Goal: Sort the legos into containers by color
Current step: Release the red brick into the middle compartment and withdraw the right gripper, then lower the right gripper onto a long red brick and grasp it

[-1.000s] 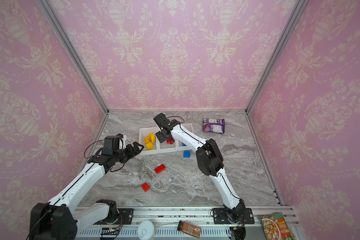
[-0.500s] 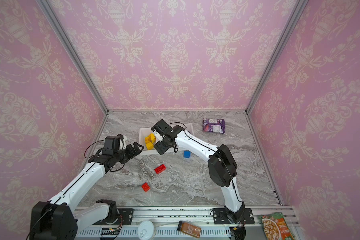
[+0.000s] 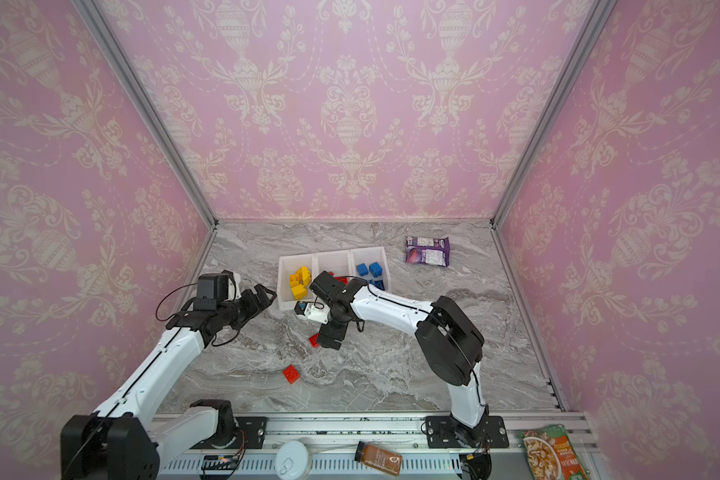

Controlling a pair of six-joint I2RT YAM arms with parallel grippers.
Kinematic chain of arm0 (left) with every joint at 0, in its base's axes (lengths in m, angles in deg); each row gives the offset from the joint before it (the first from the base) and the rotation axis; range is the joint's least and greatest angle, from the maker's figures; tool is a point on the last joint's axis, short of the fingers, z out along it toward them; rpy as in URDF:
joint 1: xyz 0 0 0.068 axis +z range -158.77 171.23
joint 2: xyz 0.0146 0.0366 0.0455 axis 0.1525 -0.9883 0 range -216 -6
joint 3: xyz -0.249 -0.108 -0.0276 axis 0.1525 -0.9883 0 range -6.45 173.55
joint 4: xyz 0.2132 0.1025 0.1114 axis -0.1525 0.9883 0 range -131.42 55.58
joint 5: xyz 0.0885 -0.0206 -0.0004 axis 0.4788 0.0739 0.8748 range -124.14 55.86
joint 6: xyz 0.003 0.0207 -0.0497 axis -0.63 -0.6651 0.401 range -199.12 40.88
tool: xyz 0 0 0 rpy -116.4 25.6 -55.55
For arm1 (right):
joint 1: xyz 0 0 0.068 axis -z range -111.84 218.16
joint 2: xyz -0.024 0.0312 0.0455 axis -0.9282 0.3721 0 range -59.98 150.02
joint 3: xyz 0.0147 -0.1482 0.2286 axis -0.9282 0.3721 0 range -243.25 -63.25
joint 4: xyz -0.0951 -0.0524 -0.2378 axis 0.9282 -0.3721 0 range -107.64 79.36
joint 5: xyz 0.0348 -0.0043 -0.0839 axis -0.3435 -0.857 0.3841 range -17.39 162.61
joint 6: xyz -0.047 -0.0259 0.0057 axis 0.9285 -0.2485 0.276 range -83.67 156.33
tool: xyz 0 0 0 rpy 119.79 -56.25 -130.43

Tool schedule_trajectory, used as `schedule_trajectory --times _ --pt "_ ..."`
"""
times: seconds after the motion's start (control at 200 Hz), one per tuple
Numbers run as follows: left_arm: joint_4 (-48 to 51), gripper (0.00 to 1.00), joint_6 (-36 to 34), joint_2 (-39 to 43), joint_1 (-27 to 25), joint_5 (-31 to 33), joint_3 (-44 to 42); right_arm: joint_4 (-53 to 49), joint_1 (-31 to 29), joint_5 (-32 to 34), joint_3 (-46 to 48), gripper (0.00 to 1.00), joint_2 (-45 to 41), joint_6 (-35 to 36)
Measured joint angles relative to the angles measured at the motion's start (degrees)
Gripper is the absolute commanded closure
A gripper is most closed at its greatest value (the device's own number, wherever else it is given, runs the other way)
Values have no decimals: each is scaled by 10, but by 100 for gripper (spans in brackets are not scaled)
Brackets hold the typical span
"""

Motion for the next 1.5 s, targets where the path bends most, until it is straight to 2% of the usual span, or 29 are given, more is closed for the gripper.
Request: schedule_trajectory --times 0.2,0.455,0.881,1.501 --pt "0 4 0 0 7 -2 0 5 -34 -4 1 3 0 86" --pt "0 4 -2 -1 21 -4 0 -10 -42 20 -37 3 32 146" --pt "0 4 -4 -1 35 -18 -1 -41 -42 31 -104 4 92 176" --pt "0 4 -4 -1 39 -23 -5 -67 -30 47 -147 11 144 175"
